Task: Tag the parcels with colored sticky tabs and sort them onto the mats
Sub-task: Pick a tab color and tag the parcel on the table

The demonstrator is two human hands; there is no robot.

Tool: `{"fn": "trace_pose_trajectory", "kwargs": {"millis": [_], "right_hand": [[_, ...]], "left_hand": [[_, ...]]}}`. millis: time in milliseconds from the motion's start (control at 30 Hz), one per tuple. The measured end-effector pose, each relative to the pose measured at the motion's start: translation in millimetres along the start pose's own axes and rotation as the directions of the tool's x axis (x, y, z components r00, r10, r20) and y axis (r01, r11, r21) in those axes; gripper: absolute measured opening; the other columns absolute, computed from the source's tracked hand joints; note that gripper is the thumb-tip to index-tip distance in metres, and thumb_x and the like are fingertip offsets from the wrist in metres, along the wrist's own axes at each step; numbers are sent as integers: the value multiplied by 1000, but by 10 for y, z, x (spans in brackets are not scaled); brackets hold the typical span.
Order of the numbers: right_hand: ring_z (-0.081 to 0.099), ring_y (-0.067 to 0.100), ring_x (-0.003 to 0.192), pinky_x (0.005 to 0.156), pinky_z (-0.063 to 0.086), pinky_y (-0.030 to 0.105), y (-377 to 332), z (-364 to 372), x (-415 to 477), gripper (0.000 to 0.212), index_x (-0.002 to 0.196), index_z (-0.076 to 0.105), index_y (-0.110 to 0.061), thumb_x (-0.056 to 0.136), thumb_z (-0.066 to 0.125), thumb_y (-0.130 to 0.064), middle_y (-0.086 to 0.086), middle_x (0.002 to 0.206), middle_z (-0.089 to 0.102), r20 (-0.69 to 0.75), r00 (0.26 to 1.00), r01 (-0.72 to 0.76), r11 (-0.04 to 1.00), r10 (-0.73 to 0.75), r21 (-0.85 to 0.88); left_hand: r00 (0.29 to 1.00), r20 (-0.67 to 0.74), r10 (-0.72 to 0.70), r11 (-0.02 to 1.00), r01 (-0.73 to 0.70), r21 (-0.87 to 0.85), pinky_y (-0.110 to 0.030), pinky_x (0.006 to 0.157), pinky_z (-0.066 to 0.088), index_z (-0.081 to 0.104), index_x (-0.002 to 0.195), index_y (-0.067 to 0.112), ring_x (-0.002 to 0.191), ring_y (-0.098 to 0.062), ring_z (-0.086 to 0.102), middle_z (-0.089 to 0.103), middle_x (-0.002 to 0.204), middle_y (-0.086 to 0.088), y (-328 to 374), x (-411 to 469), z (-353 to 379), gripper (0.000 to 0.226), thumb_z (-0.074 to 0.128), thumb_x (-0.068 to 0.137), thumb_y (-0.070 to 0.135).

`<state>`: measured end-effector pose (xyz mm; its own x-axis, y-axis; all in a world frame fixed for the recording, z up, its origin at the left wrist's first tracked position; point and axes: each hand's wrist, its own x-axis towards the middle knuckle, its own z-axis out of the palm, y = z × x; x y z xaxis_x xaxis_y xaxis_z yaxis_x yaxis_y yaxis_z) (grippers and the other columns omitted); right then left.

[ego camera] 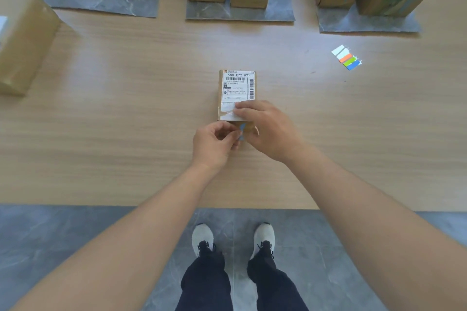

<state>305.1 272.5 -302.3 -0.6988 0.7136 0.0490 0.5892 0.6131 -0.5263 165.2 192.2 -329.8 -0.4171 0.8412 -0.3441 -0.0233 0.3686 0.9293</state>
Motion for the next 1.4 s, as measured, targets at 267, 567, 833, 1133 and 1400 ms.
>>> {"fn": "trace_pose_trajectory", "kwargs": {"millis": [267,567,833,1133,1400], "right_hand": [[63,30,109,85,55,38,146,99,69,31,111,78,-14,81,79,-5,-2,123,71,-147,989,31,999,-29,14],[59,30,86,70,42,26,111,317,137,34,89,72,-8,60,85,3,2,96,70,-338,939,30,995,-59,-92],[57,19,94,84,46,26,-79,317,122,25,91,69,-9,77,86,-22,2,102,66,-419,905,-36,995,71,91],[69,21,92,91,56,47,-508,153,183,36,92,70,-24,91,38,-40,-6,94,75,16,599,-463,330,800,823],[67,13,99,89,55,37,-1024,-611,310,35,103,71,-28,100,38,-37,-9,102,74,-200,633,-284,465,748,838]], "left_hand": [[995,-95,-3,1000,5,19,-49,71,59,75,75,13,62,-22,67,72,66,-9,5,6,87,9,76,84,11],[979,-188,-80,972,119,202,-39,76,59,76,74,23,70,-16,72,74,67,4,-2,65,-200,2,76,76,23],[981,-108,-159,981,145,-133,-36,103,51,69,119,7,114,-21,65,70,114,-10,406,148,-348,35,43,100,19],[972,153,-179,965,204,-167,-26,95,44,70,99,26,104,-9,63,74,98,15,675,83,-267,48,24,105,34],[987,161,-7,980,38,-195,-30,96,48,68,108,32,115,-17,62,67,115,12,1547,-131,-531,41,27,104,39]]}}
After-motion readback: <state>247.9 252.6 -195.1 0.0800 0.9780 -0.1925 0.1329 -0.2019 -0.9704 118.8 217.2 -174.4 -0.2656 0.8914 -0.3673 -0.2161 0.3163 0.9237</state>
